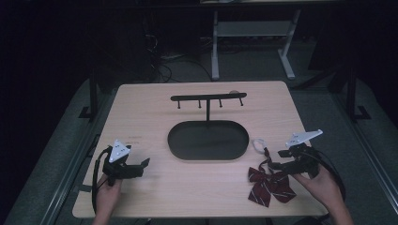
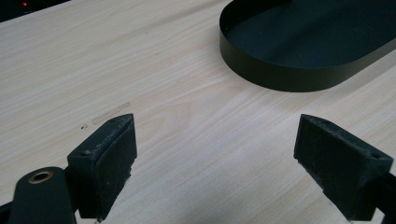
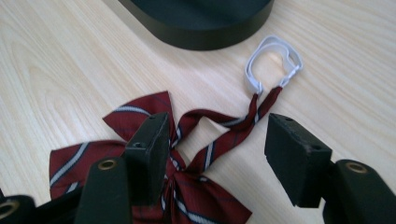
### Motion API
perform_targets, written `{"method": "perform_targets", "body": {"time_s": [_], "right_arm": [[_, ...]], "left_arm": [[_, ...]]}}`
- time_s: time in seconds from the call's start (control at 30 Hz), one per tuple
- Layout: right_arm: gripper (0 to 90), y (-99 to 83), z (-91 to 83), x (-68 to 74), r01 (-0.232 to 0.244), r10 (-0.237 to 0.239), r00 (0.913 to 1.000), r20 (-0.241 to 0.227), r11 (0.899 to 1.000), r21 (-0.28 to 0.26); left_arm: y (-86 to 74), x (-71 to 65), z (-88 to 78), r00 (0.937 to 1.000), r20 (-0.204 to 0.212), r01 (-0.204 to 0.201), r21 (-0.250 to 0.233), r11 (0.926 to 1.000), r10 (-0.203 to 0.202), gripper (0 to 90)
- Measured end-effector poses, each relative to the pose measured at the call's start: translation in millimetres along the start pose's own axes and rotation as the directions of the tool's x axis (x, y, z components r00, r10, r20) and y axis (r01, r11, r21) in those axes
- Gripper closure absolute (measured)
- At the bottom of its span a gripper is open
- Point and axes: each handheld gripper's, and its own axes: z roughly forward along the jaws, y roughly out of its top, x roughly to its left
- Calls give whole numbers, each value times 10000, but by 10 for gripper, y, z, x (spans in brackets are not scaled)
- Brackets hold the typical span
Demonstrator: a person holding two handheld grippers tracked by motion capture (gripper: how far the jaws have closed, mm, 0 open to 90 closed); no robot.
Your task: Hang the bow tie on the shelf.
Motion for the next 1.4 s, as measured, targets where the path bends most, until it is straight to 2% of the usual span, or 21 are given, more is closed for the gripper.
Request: {"method": "perform_targets", "body": {"time_s": [0.07, 0.3, 0.7, 1.2, 1.4], "right_arm": [[401, 35, 4, -3, -147, 147, 9999, 5, 9999, 53], [419, 147, 27, -59, -204, 207, 9997, -110, 9996, 217], [433, 316, 104, -124, -69, 75, 9999, -101, 9983, 586], [440, 434, 184, -182, -134, 131, 9999, 39, 9956, 923], [447, 464, 259, -225, -129, 127, 9999, 20, 9925, 1214]], "left_arm": [[1, -1, -1, 10000, -20, -28, 2, 10000, 28, 131], [2, -9, -6, 10000, -36, -21, -3, 10000, 21, 131], [1, -1, -7, 10000, -11, -6, 8, 10000, 6, 131], [2, 0, -8, 10000, -33, -15, -12, 10000, 15, 131], [0, 2, -9, 10000, -45, 25, 11, 10000, -25, 131]]}}
